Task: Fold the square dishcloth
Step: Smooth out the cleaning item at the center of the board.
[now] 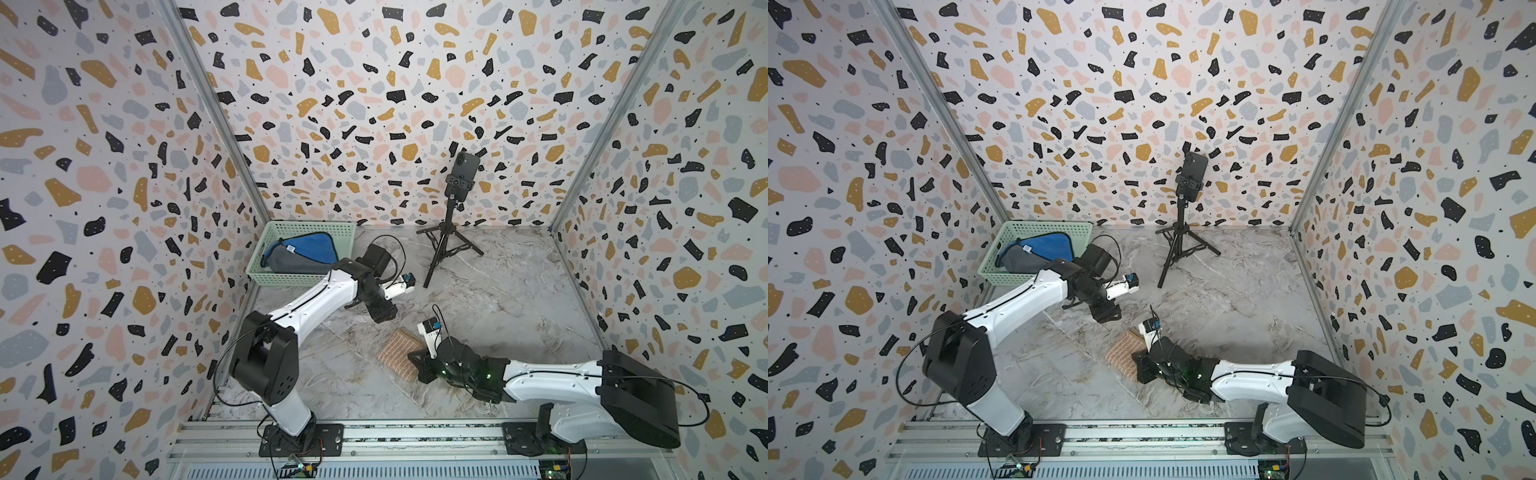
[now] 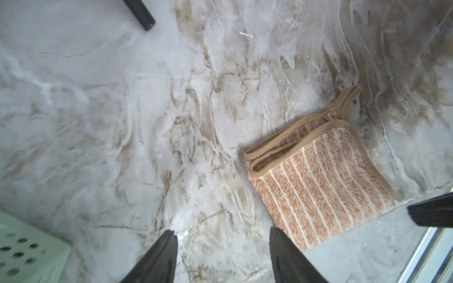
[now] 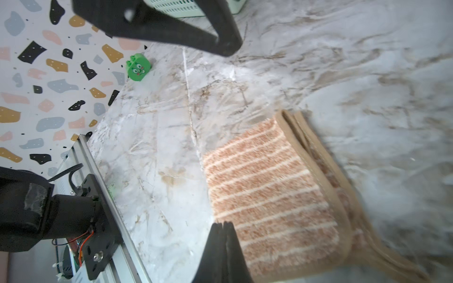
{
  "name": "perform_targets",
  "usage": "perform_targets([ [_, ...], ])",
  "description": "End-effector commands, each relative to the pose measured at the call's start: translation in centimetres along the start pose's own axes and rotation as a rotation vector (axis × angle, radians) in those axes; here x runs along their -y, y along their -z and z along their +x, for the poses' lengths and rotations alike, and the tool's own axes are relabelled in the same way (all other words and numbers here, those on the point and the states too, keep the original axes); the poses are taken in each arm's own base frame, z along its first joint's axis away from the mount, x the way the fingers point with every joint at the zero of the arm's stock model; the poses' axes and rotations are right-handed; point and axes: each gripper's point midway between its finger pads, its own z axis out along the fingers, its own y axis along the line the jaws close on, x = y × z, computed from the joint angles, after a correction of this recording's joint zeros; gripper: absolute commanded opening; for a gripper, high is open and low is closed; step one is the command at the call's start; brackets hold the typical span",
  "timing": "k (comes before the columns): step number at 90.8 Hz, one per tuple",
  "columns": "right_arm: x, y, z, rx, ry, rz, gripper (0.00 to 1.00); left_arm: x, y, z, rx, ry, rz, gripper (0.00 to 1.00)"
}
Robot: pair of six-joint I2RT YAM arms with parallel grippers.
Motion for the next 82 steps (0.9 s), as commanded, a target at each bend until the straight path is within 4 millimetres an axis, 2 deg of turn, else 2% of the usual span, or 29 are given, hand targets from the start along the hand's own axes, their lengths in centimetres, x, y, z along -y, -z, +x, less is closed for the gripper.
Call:
perform_targets([
  [1,-0.2,-1.6,2.5,-0.107,0.073,0.005,0.0,2.9,-0.3,2.5,-0.052,0.021,0.095,0.64],
  [11,0.7,-2.8,4.1,-0.118,0.051,0.009,0.0,3.8,-1.0,4.1,-0.065,0.044,0.101,0.61],
  [20,2.0,-3.3,5.5,-0.126,0.028,0.028,0.0,4.5,-3.0,5.6,-0.124,0.049,0.09,0.59],
  [29,3.1,-3.5,6.7,-0.129,-0.001,0.042,0.0,4.4,-4.9,6.9,-0.202,0.019,0.031,0.53],
  [43,3.4,-3.3,7.3,-0.129,-0.027,0.035,0.0,4.4,-6.6,7.5,-0.25,-0.028,-0.005,0.5],
  [56,2.0,-2.3,5.5,-0.089,-0.026,-0.007,0.0,3.3,-7.8,8.4,-0.299,-0.047,-0.057,0.5],
  [69,0.5,-1.0,2.0,0.006,0.005,-0.023,0.0,2.9,-8.7,9.6,-0.334,-0.065,-0.082,0.51],
  [76,0.3,-1.0,0.4,0.044,0.012,-0.023,0.0,2.4,-8.3,9.8,-0.316,-0.052,-0.084,0.52],
  [82,0.0,-1.5,-0.7,0.067,0.016,-0.036,0.0,2.0,-7.1,9.5,-0.27,0.003,-0.066,0.53],
])
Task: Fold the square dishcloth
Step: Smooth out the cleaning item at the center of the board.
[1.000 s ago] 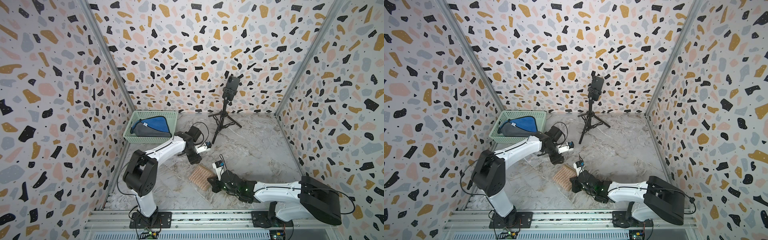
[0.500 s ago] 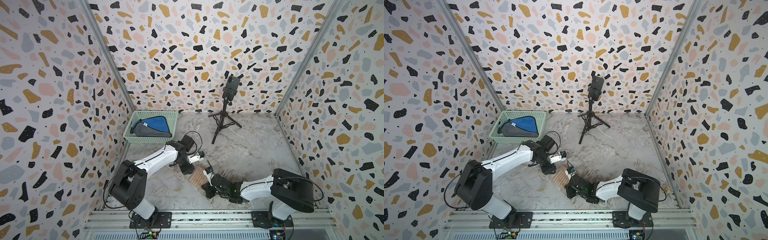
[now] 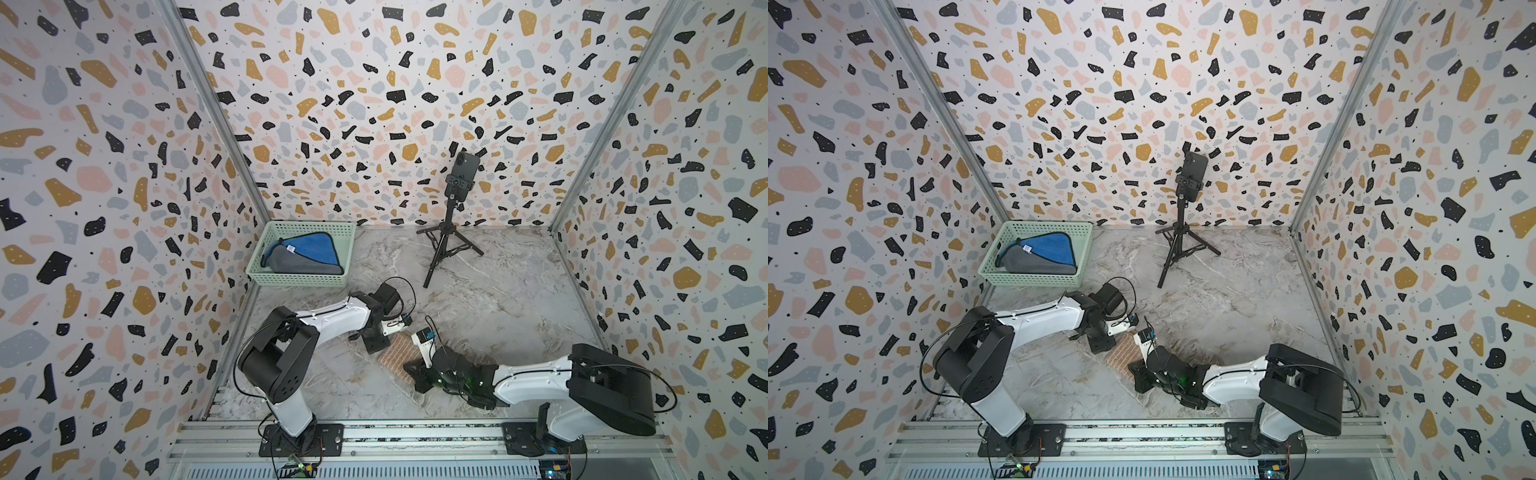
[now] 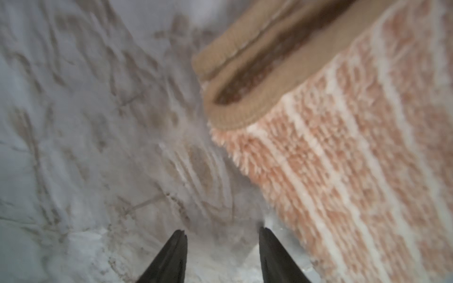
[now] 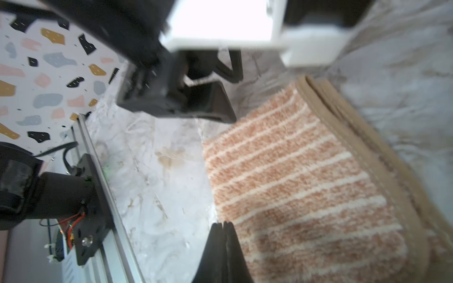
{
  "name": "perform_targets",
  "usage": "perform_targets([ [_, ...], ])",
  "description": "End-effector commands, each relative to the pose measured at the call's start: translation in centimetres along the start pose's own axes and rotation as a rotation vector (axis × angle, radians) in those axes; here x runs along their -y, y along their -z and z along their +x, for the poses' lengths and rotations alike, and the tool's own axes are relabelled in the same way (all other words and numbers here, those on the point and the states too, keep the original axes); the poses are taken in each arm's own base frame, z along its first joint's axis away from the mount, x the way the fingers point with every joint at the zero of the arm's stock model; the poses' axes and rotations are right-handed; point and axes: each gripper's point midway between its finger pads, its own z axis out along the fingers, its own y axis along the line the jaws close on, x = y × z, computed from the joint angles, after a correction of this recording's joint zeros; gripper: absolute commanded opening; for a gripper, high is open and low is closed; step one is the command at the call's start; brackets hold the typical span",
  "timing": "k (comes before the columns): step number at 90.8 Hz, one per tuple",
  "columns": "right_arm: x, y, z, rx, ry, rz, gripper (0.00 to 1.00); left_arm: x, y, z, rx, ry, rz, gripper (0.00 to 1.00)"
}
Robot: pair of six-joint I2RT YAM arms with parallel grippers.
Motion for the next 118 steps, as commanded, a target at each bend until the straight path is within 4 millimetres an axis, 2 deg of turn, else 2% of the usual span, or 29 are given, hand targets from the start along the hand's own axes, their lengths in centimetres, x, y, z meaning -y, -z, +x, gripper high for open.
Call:
perform_targets([
  [1,-0.6,-0.5,-2.8,0.061,0.023,0.0,0.0,-1.3,1.6,0.1,0.068,0.056,-0.001,0.53],
  [7,-1.0,-1.4,-3.7,0.067,0.029,-0.017,0.0,-2.2,3.4,0.2,0.131,0.105,0.002,0.54],
  [18,-1.2,-3.6,-3.7,0.048,0.052,-0.035,0.0,-3.2,7.0,0.9,0.248,0.165,-0.01,0.56],
  [31,0.7,-6.0,-1.2,0.011,0.078,-0.011,0.0,-3.6,9.9,2.2,0.338,0.215,0.002,0.58],
  [41,2.5,-6.3,0.2,-0.01,0.108,0.051,0.0,-3.8,11.1,3.1,0.369,0.245,0.008,0.59],
  [49,2.3,-5.4,-0.7,0.009,0.143,0.068,0.0,-3.9,11.4,3.7,0.374,0.252,0.012,0.59],
  [59,0.9,-4.2,-3.5,0.068,0.182,0.068,0.0,-4.2,11.4,4.0,0.365,0.256,-0.004,0.59],
  [70,1.6,-4.7,-5.1,0.1,0.198,0.114,0.0,-3.9,11.9,4.1,0.385,0.254,0.006,0.59],
  [78,3.4,-5.8,-5.0,0.1,0.175,0.155,0.0,-3.6,12.2,4.4,0.395,0.248,0.002,0.59],
  [82,5.4,-6.0,-5.5,0.115,0.142,0.19,0.0,-3.4,12.2,4.6,0.392,0.247,0.003,0.59],
  [89,7.8,-6.6,-5.0,0.121,0.114,0.242,0.0,-3.2,12.2,5.1,0.391,0.246,0.004,0.6],
  [97,9.5,-7.2,-4.4,0.132,0.104,0.273,0.0,-2.7,12.0,5.5,0.383,0.232,0.014,0.6],
  [109,9.5,-7.9,-3.9,0.126,0.113,0.249,0.0,-2.1,11.5,6.2,0.37,0.217,0.012,0.6],
  [118,8.7,-7.0,-4.4,0.131,0.127,0.241,0.0,-1.8,11.3,6.4,0.369,0.212,0.009,0.6],
])
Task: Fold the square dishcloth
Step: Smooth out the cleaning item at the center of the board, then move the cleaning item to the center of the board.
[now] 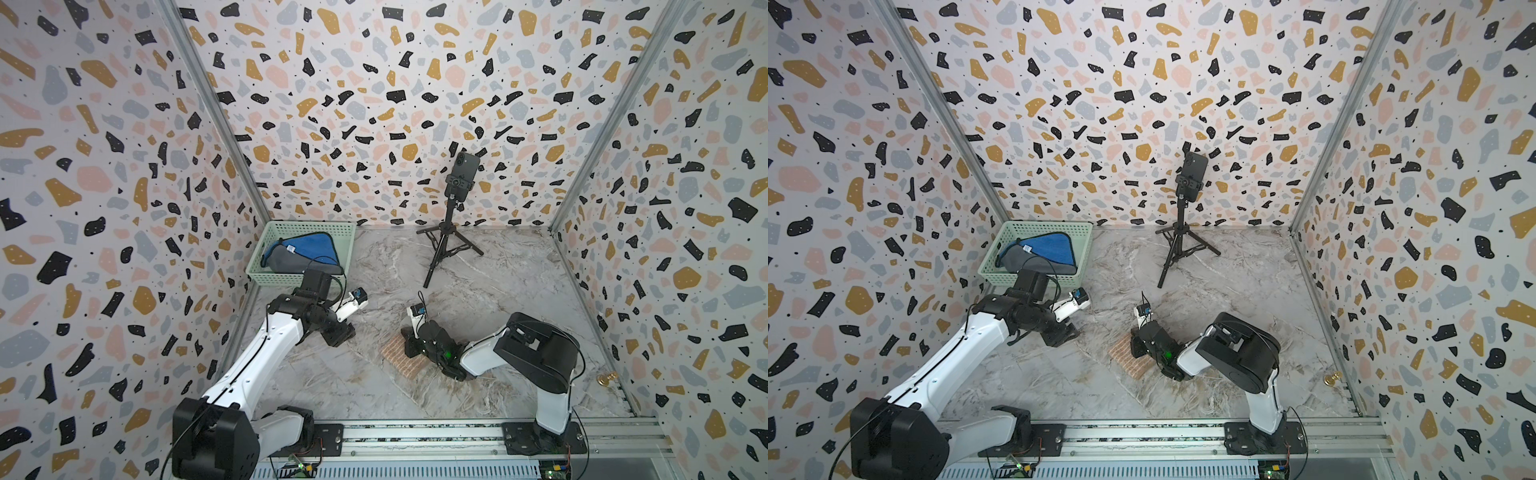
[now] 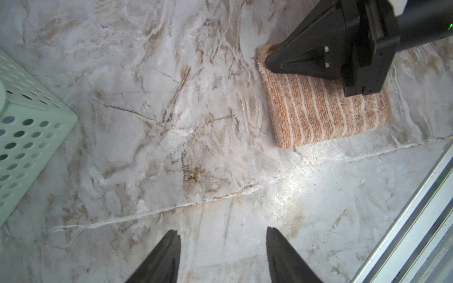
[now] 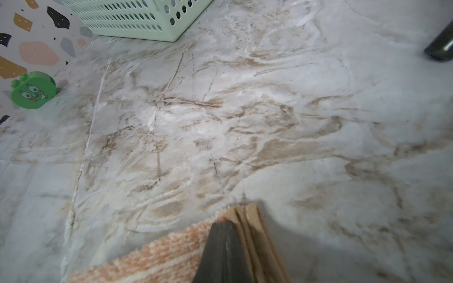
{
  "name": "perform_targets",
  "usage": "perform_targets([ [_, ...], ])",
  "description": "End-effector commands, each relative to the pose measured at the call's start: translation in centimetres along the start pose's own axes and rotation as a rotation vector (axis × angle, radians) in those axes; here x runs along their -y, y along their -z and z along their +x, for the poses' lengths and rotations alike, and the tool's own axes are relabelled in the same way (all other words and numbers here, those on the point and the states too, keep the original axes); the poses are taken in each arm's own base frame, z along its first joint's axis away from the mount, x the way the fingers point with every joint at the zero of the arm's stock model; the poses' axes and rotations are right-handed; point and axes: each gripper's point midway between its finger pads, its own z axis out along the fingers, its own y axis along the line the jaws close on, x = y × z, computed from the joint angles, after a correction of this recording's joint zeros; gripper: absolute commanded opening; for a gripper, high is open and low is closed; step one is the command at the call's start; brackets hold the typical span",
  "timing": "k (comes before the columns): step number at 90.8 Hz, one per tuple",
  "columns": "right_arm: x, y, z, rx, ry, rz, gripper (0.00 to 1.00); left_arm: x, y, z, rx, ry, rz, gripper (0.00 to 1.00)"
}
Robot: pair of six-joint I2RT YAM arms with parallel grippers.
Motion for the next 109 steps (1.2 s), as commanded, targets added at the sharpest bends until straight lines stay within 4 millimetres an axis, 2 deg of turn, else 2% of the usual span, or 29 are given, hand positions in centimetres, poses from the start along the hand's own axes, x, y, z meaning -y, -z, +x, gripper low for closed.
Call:
perform_targets([
  [1,-0.1,1.1,-0.1,-0.008,0.025,0.006,0.01,0.7,0.0,0.7,-0.003,-0.018,0.017,0.6],
  [16,-2.4,4.8,-2.8,0.036,0.08,0.001,0.11,0.4,0.3,0.5,0.018,-0.003,0.008,0.61],
  [20,-3.9,5.4,-2.1,-0.014,0.103,0.005,0.11,0.3,0.5,0.3,0.025,0.003,0.007,0.62],
  [32,-5.9,6.6,1.4,-0.148,0.12,-0.04,0.12,-0.9,1.2,-0.6,0.073,0.044,-0.012,0.64],
  [40,-5.5,6.8,3.8,-0.216,0.078,-0.05,0.06,-2.3,1.8,-1.3,0.104,0.099,-0.038,0.66],
  [48,-4.7,6.8,5.6,-0.255,0.067,-0.035,0.05,-3.6,2.3,-1.7,0.121,0.154,-0.054,0.68],
  [62,-0.8,6.5,6.9,-0.278,0.057,0.073,0.03,-5.1,2.7,-1.7,0.124,0.205,-0.08,0.72],
  [68,1.8,6.5,6.7,-0.261,0.019,0.123,0.01,-5.6,3.1,-1.9,0.123,0.217,-0.102,0.74],
  [77,7.3,6.5,5.1,-0.201,-0.086,0.23,0.0,-7.3,3.9,-2.5,0.129,0.245,-0.162,0.77],
  [89,13.4,7.6,2.4,-0.106,-0.156,0.401,0.0,-11.1,4.9,-3.8,0.11,0.309,-0.265,0.77],
  [99,17.1,8.2,-0.1,-0.034,-0.202,0.501,0.0,-15.4,4.8,-4.8,0.074,0.344,-0.367,0.77],
  [109,19.9,8.0,-1.5,-0.016,-0.279,0.534,0.0,-19.5,3.3,-5.0,0.004,0.405,-0.397,0.77],
])
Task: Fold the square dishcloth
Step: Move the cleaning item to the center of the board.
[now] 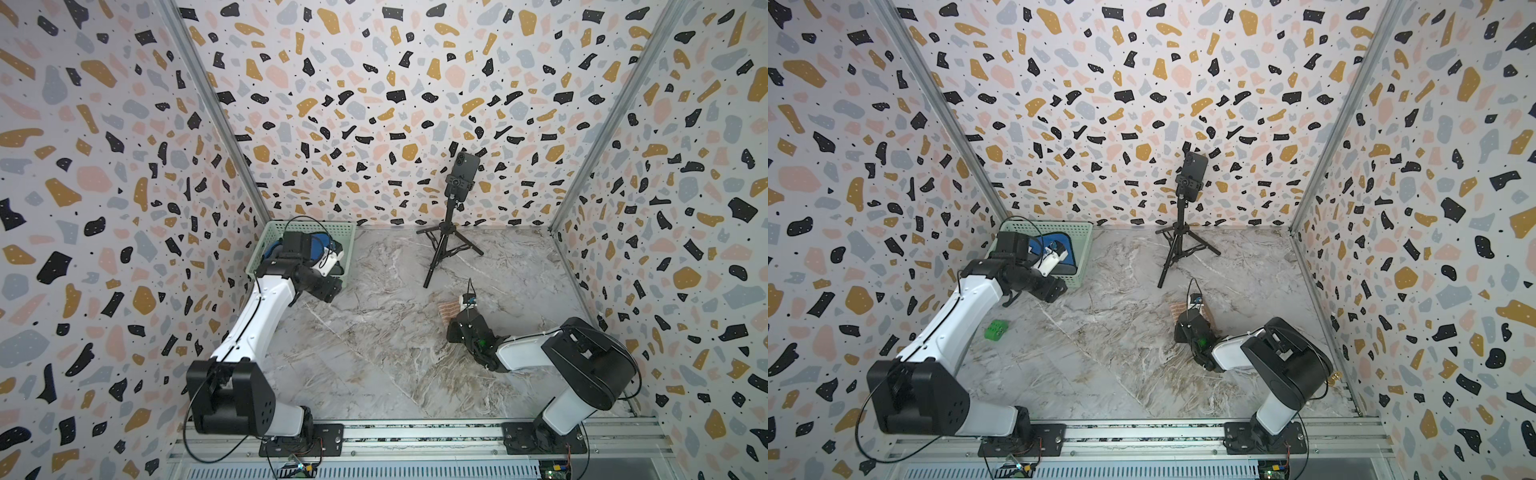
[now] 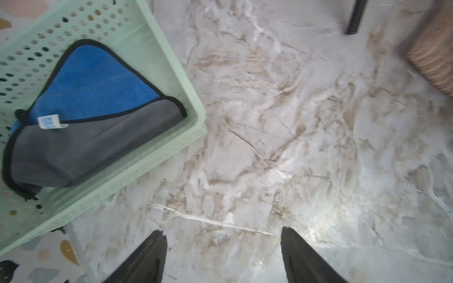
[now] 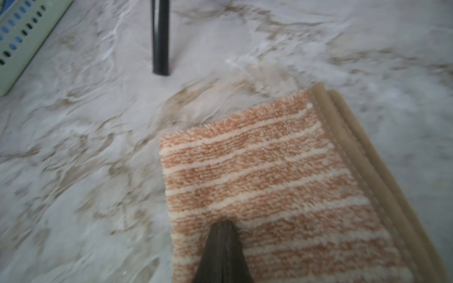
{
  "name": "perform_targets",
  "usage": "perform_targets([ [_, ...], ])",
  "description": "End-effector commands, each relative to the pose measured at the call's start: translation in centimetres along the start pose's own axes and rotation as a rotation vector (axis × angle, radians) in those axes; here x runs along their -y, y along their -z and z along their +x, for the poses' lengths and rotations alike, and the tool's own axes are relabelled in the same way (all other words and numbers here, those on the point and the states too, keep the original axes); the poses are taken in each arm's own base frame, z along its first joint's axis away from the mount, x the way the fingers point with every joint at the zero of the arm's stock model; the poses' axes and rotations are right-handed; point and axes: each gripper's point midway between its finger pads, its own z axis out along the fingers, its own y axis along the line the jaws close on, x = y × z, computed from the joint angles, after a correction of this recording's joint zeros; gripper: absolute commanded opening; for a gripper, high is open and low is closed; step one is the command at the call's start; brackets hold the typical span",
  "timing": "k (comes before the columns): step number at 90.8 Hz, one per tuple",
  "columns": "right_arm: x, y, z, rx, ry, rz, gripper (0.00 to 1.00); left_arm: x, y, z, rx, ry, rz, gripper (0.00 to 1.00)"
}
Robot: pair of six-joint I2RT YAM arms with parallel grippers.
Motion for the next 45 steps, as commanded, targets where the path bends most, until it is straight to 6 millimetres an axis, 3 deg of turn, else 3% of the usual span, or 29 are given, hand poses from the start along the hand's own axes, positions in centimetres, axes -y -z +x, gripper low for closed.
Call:
perform_targets([
  [1,3.3,-1.0,-1.0,-0.024,-0.048,0.096,0.01,-4.2,-2.1,-1.3,-0.055,0.083,-0.109,0.77],
  [10,3.5,-2.2,-2.2,-0.047,-0.087,0.077,0.05,-6.1,-5.0,-2.1,-0.118,0.124,-0.111,0.77],
  [18,2.1,-1.9,-3.4,-0.054,-0.084,0.028,0.18,-7.1,-7.5,-2.4,-0.174,0.147,-0.1,0.77],
  [31,-0.3,0.8,-7.1,-0.017,-0.05,-0.04,0.46,-7.9,-11.0,-2.8,-0.222,0.168,-0.073,0.77],
  [45,-1.9,4.6,-10.1,-0.008,0.053,-0.052,0.6,-7.3,-13.9,-3.0,-0.246,0.175,0.004,0.77],
])
